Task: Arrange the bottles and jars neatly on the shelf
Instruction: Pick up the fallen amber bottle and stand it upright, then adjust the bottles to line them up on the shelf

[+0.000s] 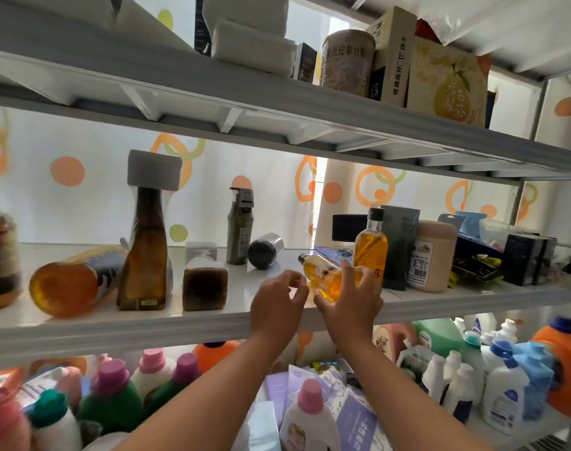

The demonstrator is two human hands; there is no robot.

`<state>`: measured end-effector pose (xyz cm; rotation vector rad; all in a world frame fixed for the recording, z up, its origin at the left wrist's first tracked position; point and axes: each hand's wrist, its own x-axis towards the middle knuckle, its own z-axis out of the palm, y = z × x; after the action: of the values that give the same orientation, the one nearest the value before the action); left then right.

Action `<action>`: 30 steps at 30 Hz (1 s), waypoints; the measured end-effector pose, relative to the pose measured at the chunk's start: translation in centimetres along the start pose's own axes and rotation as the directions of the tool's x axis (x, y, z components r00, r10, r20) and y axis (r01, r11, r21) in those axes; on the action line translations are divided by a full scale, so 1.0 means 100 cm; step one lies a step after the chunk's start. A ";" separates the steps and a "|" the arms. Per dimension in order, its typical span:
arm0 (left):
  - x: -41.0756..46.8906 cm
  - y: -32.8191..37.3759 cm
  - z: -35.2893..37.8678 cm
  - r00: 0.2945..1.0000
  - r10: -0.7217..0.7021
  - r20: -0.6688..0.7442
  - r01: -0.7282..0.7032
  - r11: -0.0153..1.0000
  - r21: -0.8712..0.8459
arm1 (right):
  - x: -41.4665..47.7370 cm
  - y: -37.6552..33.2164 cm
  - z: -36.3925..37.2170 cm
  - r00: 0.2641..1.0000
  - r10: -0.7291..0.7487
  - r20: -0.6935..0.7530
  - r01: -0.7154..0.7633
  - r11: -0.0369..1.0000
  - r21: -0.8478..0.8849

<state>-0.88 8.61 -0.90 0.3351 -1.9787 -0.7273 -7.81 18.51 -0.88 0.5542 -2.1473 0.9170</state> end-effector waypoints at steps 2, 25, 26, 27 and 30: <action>0.000 -0.005 -0.017 0.997 -0.002 -0.081 0.004 1.000 0.018 | -0.007 -0.023 0.004 0.997 -0.069 0.021 0.067 0.993 0.101; 0.000 -0.059 -0.119 0.951 -0.282 -0.129 0.281 0.959 -0.026 | -0.065 -0.165 0.045 0.947 -0.158 0.281 0.050 0.932 0.358; 0.001 -0.060 -0.119 0.951 -0.275 -0.139 0.274 0.961 -0.024 | -0.065 -0.165 0.046 0.949 -0.155 0.274 0.047 0.930 0.364; 0.001 -0.060 -0.120 0.953 -0.266 -0.147 0.266 0.964 -0.019 | -0.065 -0.165 0.046 0.952 -0.151 0.267 0.045 0.929 0.368; -0.001 -0.058 -0.118 0.960 -0.235 -0.154 0.239 0.971 0.012 | -0.065 -0.161 0.046 0.957 -0.146 0.250 0.044 0.927 0.372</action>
<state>9.04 -0.01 -0.36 0.6365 -1.8244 -0.7984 4.22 5.13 -0.95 1.0145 -2.1743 1.2557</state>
